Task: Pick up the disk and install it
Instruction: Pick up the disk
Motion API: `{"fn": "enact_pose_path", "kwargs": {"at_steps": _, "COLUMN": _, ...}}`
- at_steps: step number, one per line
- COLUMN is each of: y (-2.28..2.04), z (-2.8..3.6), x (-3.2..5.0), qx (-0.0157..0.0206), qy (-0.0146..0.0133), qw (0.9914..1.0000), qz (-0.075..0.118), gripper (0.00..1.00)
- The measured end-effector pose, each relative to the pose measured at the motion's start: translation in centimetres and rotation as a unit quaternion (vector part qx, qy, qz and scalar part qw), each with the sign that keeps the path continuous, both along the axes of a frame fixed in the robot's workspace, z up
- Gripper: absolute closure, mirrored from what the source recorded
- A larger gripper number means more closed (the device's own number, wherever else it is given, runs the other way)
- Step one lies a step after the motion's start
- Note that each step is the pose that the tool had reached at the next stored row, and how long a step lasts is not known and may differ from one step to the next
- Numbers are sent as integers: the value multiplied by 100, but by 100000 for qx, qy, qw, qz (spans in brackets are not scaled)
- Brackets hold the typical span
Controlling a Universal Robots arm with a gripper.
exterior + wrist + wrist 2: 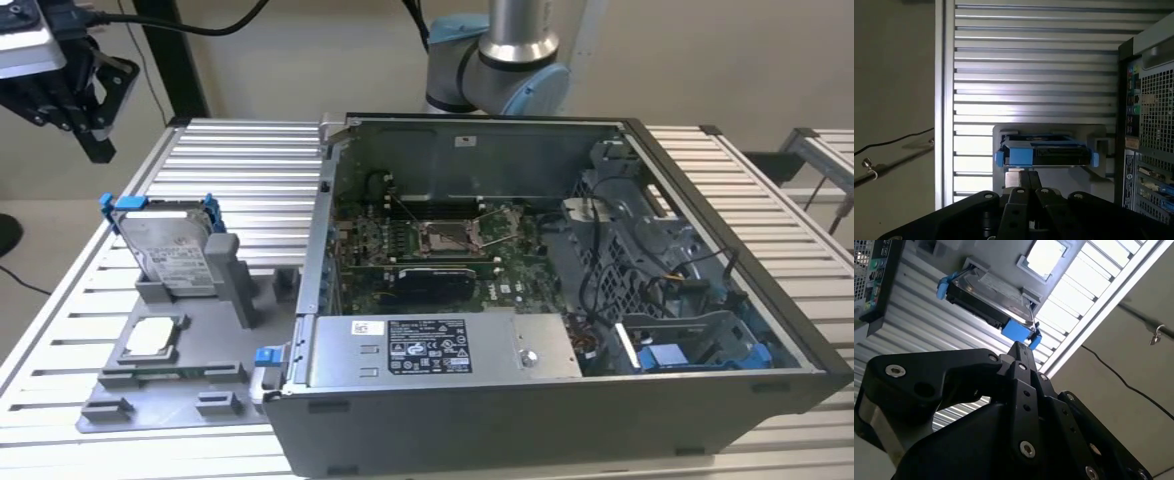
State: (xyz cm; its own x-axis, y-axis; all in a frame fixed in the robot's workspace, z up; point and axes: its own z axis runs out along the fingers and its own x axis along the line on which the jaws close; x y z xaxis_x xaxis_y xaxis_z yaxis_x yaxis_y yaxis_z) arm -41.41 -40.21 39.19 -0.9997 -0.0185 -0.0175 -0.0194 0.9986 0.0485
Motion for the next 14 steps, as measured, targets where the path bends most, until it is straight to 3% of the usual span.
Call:
{"fn": "enact_pose_path", "kwargs": {"at_steps": 3, "y": 0, "z": 0, "x": 1, "qx": -13, "qy": 1, "qw": 99973, "qz": 2303, "gripper": 100}}
{"fn": "enact_pose_path", "kwargs": {"at_steps": 7, "y": 0, "z": 0, "x": 1, "qx": -24, "qy": 1, "qw": 99823, "qz": 5942, "gripper": 100}}
{"fn": "enact_pose_path", "kwargs": {"at_steps": 10, "y": 0, "z": 0, "x": 1, "qx": -28, "qy": 0, "qw": 99624, "qz": 8664, "gripper": 100}}
{"fn": "enact_pose_path", "kwargs": {"at_steps": 14, "y": 0, "z": -1, "x": 1, "qx": -40, "qy": -5, "qw": 99235, "qz": 12344, "gripper": 100}}
